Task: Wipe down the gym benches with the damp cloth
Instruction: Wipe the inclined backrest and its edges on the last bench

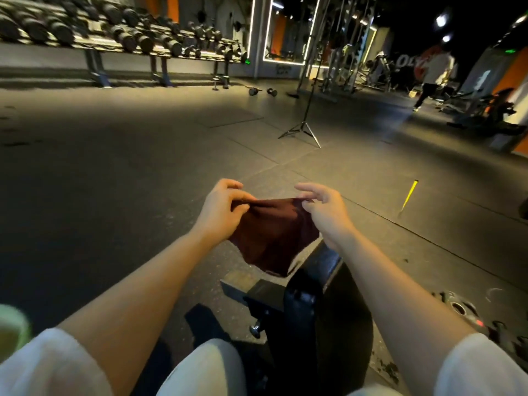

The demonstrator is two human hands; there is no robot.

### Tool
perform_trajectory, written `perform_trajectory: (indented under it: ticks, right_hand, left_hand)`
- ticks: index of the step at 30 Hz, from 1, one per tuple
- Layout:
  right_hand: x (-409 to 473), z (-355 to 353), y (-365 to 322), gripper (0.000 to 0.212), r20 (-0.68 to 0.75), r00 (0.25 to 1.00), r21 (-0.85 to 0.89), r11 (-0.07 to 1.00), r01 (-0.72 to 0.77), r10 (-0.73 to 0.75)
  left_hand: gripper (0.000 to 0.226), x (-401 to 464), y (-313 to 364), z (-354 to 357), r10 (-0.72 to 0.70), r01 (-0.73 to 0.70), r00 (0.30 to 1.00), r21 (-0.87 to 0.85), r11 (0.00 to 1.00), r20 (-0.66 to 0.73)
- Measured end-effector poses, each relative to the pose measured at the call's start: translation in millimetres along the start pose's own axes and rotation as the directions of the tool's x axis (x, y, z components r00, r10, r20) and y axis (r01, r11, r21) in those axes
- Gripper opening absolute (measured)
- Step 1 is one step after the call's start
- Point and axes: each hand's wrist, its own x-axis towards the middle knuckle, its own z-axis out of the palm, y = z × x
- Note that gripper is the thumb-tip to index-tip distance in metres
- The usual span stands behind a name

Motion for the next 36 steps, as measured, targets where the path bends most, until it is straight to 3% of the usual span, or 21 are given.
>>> perform_trajectory:
  ticks: [2,4,7,13,16,19,23,25,28,31,33,34,36]
  right_hand:
    - [4.6,10.1,3.2,0.034,0.122,0.992,-0.018,0.999,0.035,-0.032]
    - [9.5,17.4,6.1,0.046,0.254,0.965,-0.083,0.992,0.093,-0.069]
    - [17.4,25.3,12.6,0.058,0.405,0.903,-0.178,0.956,0.233,-0.145]
    - [36.2,18.1,24.1,0.053,0.577,0.767,-0.372,0.746,0.552,-0.28]
    - [48.0,15.0,29.3,0.034,0.633,0.725,-0.473,0.605,0.64,-0.272]
    - [70.7,28.0,38.4,0.011,0.63,0.716,-0.501,0.548,0.67,-0.3]
    - [123.9,60.3,49.1,0.015,0.556,0.739,-0.506,0.55,0.664,-0.381]
    - [158.3,75.1,51.4,0.013,0.574,0.727,-0.525,0.511,0.68,-0.378]
    - [205.4,85.5,49.8,0.012,0.494,0.786,-0.539,0.578,0.612,-0.372]
    - [236.6,98.2,40.7,0.016,0.392,0.84,-0.494,0.684,0.536,-0.375]
    - [245.8,101.1,27.5,0.019,0.366,0.862,-0.476,0.725,0.497,-0.351]
    - [247.8,100.2,19.2,0.02,0.368,0.87,-0.473,0.74,0.478,-0.327]
    - [252.3,93.4,-4.1,0.021,0.381,0.881,-0.473,0.759,0.446,-0.28]
  left_hand:
    - [0.019,-3.1,-10.0,-7.2,0.005,-0.006,1.0,0.083,0.996,0.009]
    - [0.019,-6.3,-15.0,-13.4,-0.036,0.031,0.999,0.139,0.99,0.033]
    - [0.023,-11.1,-15.7,-20.8,-0.126,0.122,0.991,0.101,0.987,0.034]
    - [0.031,-22.0,-21.8,-12.6,-0.208,0.178,0.967,0.189,0.966,0.149]
    - [0.037,-16.2,-33.6,-2.1,-0.194,0.138,0.965,0.287,0.948,0.175]
    - [0.018,-0.9,-56.6,12.9,-0.135,0.105,0.988,0.309,0.945,0.078]
    - [0.012,44.5,-102.7,29.1,-0.139,0.147,0.989,0.212,0.966,-0.052]
    - [0.02,85.7,-125.4,36.5,-0.187,0.181,0.98,0.09,0.979,0.069]
    - [0.052,140.1,-140.3,44.1,-0.424,0.465,0.848,-0.066,0.883,0.317]
    - [0.033,171.2,-143.2,47.4,-0.594,0.652,0.696,-0.008,0.758,0.404]
    - [0.041,184.5,-131.0,43.3,-0.672,0.767,0.549,0.021,0.642,0.496]
    - [0.044,191.2,-126.6,40.3,-0.688,0.799,0.511,0.01,0.601,0.515]
    - [0.031,209.8,-119.2,32.4,-0.692,0.785,0.558,-0.021,0.619,0.458]
